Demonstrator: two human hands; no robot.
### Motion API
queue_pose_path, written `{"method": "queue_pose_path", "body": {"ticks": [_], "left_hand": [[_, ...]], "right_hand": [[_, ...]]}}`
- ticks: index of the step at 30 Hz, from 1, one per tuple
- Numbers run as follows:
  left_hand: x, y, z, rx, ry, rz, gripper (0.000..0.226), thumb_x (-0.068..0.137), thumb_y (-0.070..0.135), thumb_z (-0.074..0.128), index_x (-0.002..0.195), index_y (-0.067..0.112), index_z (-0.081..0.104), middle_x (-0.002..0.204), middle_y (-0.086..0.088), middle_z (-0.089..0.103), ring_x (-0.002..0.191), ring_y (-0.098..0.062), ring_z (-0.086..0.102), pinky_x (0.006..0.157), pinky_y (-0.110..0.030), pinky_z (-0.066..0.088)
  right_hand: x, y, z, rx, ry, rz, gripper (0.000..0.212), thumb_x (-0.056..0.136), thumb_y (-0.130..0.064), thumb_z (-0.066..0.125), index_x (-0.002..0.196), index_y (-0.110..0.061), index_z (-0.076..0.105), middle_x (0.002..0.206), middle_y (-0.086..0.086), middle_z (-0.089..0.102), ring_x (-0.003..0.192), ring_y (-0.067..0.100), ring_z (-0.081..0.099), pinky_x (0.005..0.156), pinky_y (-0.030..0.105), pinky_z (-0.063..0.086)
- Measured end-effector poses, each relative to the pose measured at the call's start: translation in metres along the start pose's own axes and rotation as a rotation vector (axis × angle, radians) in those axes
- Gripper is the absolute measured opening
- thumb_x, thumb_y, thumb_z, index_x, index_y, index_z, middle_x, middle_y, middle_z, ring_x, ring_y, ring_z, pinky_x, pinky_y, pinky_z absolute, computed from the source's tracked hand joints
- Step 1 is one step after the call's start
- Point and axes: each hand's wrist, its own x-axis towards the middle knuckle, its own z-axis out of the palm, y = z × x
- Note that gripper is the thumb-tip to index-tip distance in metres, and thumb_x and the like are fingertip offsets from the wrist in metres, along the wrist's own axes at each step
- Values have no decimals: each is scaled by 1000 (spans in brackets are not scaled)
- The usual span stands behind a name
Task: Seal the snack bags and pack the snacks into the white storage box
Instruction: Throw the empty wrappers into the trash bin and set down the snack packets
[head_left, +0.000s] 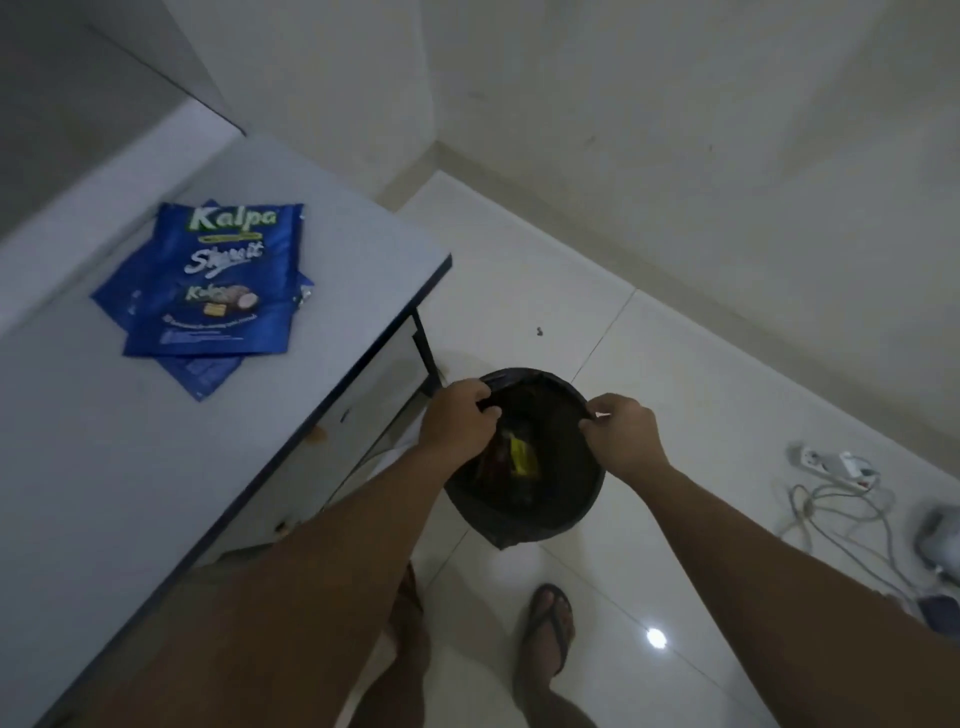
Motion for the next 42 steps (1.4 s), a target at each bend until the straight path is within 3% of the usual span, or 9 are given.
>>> {"method": "queue_pose_path", "body": {"ticks": [13, 16, 20, 24, 28, 33, 37, 40, 42], "left_hand": [[-15, 17, -228, -98, 281, 89, 16, 81, 18, 70, 93, 8, 71, 84, -6, 69, 86, -25, 68, 81, -30, 53], [-21, -12, -267, -88, 359, 20, 16, 83, 14, 67, 96, 5, 70, 96, -11, 71, 93, -27, 66, 83, -30, 49], [-20, -62, -304, -23, 460, -133, 29, 82, 17, 65, 110, 10, 67, 115, -14, 67, 106, -31, 62, 89, -35, 49], [-12, -104, -320, 0, 459, -260, 36, 77, 12, 60, 112, 5, 62, 117, -20, 62, 110, -37, 57, 90, -44, 51], [2, -126, -320, -24, 422, -318, 33, 78, 9, 55, 110, -2, 57, 116, -24, 60, 109, -42, 56, 91, -46, 49], [14, -134, -318, -108, 448, -325, 29, 75, 6, 57, 101, -5, 59, 109, -27, 61, 105, -44, 58, 88, -44, 49], [12, -137, -326, -208, 364, -401, 9, 70, 3, 56, 70, -2, 64, 89, -25, 69, 88, -37, 68, 65, -34, 48], [15, -139, -327, -307, 334, -360, 10, 64, 5, 62, 69, -2, 67, 85, -25, 70, 86, -37, 70, 74, -43, 59], [11, -130, -329, -411, 308, -342, 6, 62, 4, 64, 57, 3, 61, 73, -22, 68, 73, -33, 70, 67, -53, 60]], "right_hand": [[-9, -239, -42, 53, 90, -367, 26, 83, -17, 67, 107, -7, 69, 107, 10, 71, 99, 26, 65, 85, 22, 43], [-15, -282, -20, 26, 35, -381, 24, 80, -22, 70, 102, -12, 70, 101, 8, 71, 96, 25, 65, 83, 24, 45], [-24, -323, 23, -72, -6, -277, 30, 80, -33, 66, 104, -14, 67, 107, 11, 68, 100, 30, 64, 80, 31, 48], [-33, -344, 58, -187, -57, -68, 61, 76, -62, 62, 107, -10, 58, 108, 11, 63, 98, 31, 63, 72, 33, 46], [-38, -356, 85, -215, 27, -23, 83, 69, -74, 59, 119, -9, 47, 116, 9, 50, 109, 29, 54, 80, 39, 46], [-29, -358, 95, -204, 95, -51, 79, 69, -59, 71, 122, -8, 42, 121, 11, 43, 115, 30, 46, 87, 42, 46], [-20, -354, 91, -114, 76, -28, 62, 73, -40, 76, 117, -7, 46, 119, 13, 45, 113, 33, 49, 88, 44, 45], [-13, -342, 80, -27, 95, -11, 33, 83, -23, 64, 107, -3, 54, 114, 18, 56, 105, 37, 57, 80, 38, 46], [-9, -329, 64, 15, 122, 15, 27, 82, -21, 61, 102, -4, 57, 108, 20, 63, 101, 37, 60, 74, 33, 43]]}}
